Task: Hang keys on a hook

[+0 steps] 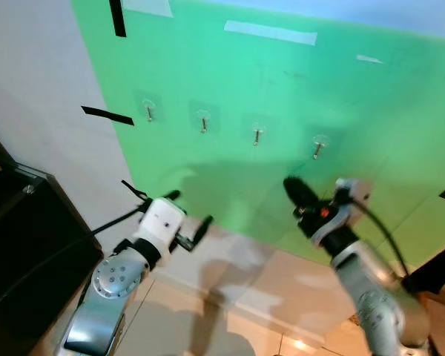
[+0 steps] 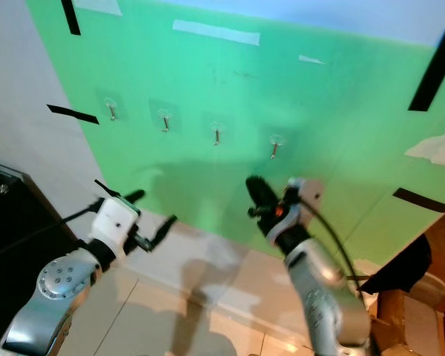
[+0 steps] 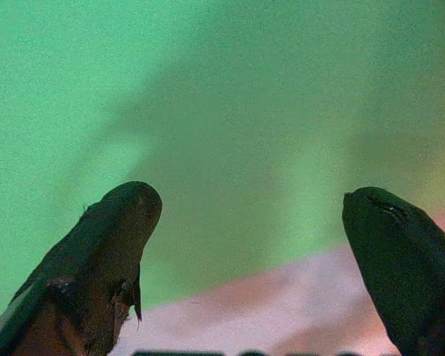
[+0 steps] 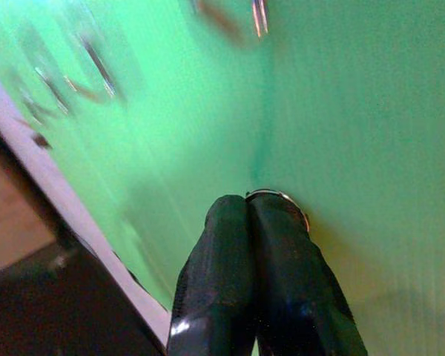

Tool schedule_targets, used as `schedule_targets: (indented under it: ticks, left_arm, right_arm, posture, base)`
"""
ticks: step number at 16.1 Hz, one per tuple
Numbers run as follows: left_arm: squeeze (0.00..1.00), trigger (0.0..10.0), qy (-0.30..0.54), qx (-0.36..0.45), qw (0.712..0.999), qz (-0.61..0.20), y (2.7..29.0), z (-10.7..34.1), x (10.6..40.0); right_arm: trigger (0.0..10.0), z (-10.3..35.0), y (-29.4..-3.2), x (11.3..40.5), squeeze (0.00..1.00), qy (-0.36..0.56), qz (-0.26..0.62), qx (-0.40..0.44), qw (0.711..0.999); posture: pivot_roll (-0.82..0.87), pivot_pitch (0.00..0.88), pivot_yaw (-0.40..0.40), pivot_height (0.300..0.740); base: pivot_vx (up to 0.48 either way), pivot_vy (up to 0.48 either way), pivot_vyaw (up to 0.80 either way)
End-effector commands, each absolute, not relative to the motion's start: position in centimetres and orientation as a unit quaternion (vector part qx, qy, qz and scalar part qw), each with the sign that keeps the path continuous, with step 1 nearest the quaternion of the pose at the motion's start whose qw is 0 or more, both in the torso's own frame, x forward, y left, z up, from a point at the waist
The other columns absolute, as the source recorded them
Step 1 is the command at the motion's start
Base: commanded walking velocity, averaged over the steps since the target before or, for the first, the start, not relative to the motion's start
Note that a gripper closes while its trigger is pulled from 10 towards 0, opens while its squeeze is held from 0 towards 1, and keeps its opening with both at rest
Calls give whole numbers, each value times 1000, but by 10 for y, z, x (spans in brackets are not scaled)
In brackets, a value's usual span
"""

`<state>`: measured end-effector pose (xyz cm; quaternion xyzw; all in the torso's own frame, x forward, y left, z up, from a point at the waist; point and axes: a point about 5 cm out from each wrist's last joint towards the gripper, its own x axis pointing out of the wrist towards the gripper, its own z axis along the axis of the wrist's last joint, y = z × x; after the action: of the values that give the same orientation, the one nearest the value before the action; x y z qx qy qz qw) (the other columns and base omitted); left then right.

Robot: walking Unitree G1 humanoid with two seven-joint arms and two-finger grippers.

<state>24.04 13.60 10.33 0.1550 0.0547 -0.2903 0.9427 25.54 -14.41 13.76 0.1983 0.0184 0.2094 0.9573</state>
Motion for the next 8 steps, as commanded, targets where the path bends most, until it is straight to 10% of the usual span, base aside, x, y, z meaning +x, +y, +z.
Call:
schedule_targets:
  ticks: [1, 8]
  left_arm:
    - [310, 10000, 53, 157, 937, -307, 134, 106, 239]
    - [310, 10000, 57, 136, 894, -423, 120, 118, 226]
  right_arm:
    - [10000, 141, -148, 257, 0, 12, 211, 208, 955]
    - [10000, 163, -155, 249, 0, -16, 275, 247, 929]
  posture:
    - [29, 0, -7, 740]
    - [-16, 0, 16, 740]
  base:
    - [0, 0, 0]
    - [0, 0, 0]
